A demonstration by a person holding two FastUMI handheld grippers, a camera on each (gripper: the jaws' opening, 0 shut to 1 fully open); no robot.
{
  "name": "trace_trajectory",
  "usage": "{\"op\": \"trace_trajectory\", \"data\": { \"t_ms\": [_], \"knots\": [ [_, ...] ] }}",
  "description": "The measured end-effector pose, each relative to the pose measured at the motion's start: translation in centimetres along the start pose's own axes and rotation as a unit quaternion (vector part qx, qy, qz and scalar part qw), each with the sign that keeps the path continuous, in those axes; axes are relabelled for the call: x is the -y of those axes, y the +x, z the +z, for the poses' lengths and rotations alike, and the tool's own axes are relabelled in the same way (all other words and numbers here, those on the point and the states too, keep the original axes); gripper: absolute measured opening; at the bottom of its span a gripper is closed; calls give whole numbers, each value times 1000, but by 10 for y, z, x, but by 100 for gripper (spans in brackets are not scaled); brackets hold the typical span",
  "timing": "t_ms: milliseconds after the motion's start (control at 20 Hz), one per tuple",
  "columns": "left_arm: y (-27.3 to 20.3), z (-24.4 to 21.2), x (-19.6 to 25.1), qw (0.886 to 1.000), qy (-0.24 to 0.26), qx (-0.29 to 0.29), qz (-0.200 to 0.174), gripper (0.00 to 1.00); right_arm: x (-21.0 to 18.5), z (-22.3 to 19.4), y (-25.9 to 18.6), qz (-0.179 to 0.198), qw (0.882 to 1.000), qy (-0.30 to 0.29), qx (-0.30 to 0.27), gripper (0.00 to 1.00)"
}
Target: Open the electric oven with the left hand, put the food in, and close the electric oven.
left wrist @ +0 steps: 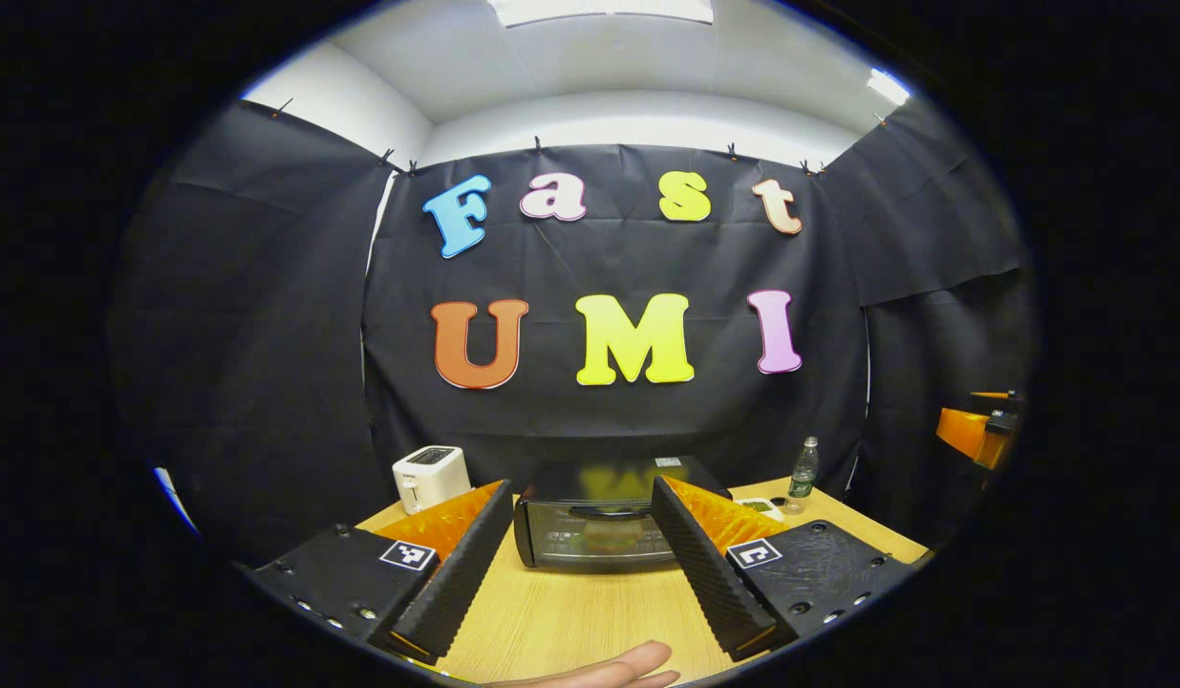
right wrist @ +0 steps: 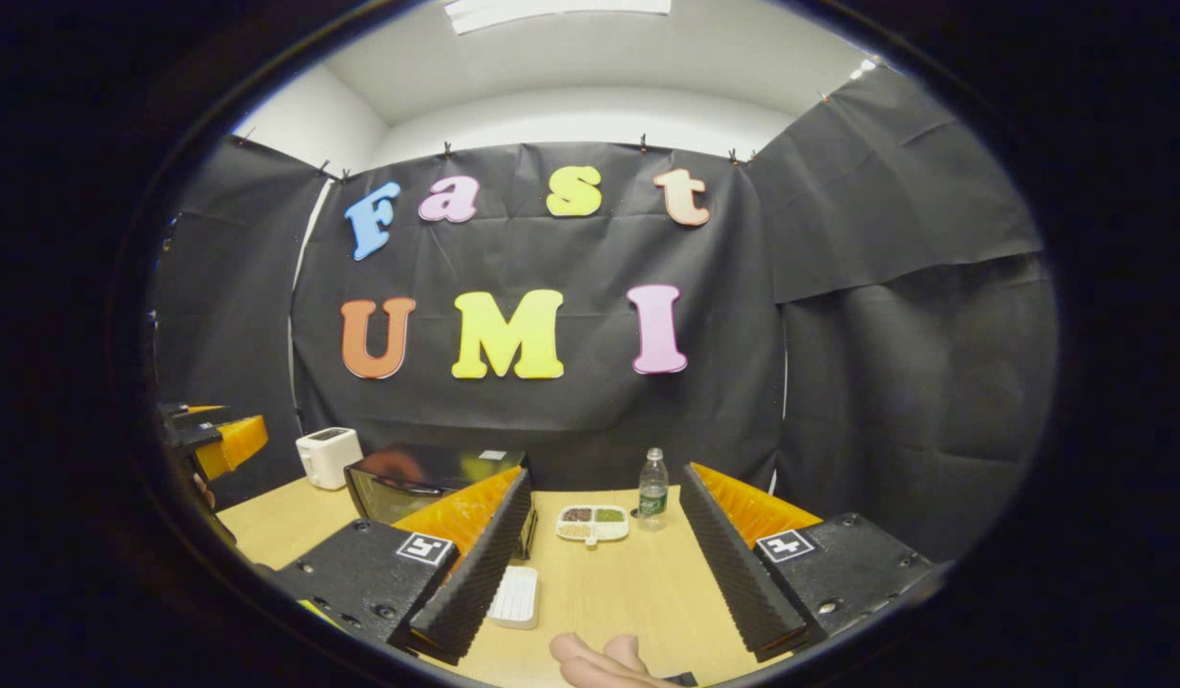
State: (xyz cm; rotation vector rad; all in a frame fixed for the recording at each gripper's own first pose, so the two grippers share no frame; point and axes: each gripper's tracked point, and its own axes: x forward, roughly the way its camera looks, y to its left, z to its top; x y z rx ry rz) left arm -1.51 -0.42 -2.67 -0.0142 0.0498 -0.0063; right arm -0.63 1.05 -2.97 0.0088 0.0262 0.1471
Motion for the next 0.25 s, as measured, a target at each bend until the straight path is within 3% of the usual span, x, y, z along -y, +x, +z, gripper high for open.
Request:
{"op": "trace_trajectory", "data": {
  "t_ms": [50,100,150,200,250],
  "knots": [
    [-4,-3,1,1000,-1,0,-3,95,-1,2,-2,1,1000,-3,4,89],
    [-8,-4,2,1000,-1,0,-5,95,0,1,-3,0,1000,-7,4,100],
    [-10,-5,5,1000,3,0,-10,95,1,0,-4,-2,1000,-8,4,100],
    [-12,-6,7,1000,10,0,-13,95,1,-1,-4,-2,1000,-9,3,90],
    [-15,-5,9,1000,16,2,-16,95,1,-3,-4,-2,1000,-9,1,89]
  ]
}}
